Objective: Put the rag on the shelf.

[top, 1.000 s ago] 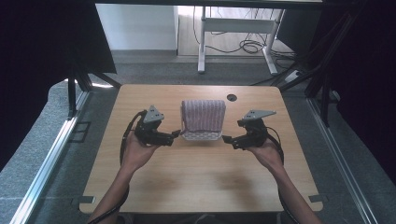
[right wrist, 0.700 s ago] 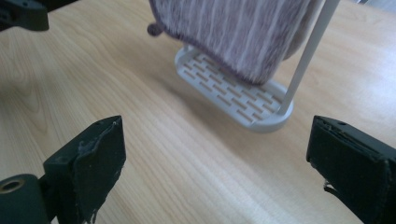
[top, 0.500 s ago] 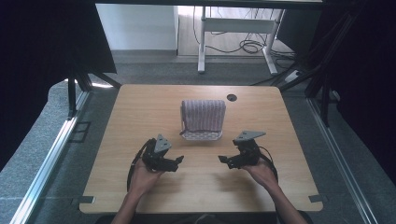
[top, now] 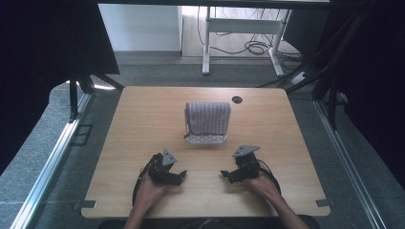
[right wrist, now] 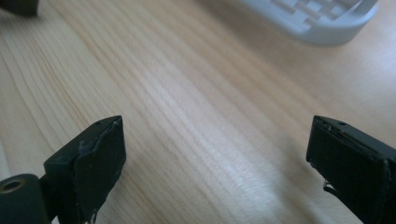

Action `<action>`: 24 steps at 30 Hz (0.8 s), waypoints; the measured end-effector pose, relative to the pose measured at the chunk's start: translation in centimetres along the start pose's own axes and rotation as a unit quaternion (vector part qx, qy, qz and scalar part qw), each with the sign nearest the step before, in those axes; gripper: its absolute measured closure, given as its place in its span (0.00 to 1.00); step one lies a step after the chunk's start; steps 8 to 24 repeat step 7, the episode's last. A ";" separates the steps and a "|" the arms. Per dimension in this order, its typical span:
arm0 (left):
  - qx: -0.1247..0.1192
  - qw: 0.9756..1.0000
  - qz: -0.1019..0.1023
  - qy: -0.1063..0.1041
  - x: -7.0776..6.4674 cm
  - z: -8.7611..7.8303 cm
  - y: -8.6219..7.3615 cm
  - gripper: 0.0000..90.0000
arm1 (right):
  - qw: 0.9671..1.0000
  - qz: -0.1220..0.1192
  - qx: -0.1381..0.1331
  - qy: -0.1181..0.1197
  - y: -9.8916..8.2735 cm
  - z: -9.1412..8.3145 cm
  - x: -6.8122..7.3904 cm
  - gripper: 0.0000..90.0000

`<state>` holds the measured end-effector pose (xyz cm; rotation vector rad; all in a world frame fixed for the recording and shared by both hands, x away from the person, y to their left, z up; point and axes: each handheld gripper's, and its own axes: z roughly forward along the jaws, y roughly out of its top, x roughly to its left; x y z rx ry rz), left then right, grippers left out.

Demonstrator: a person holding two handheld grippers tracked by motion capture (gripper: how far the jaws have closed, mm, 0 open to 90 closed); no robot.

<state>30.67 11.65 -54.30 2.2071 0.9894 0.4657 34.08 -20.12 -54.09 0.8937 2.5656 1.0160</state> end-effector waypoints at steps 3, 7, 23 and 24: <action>0.004 1.000 -0.017 -0.015 0.4 0.1 0.0 0.13 | 1.000 -0.005 -0.006 0.002 -0.3 0.3 0.1 0.00; 0.009 0.999 -0.028 -0.023 0.6 0.1 0.0 0.13 | 1.000 -0.004 -0.007 0.002 -0.3 0.3 0.1 0.00; 0.009 0.999 -0.028 -0.023 0.6 0.1 0.0 0.13 | 1.000 -0.004 -0.007 0.002 -0.3 0.3 0.1 0.00; 0.009 0.999 -0.028 -0.023 0.6 0.1 0.0 0.13 | 1.000 -0.004 -0.007 0.002 -0.3 0.3 0.1 0.00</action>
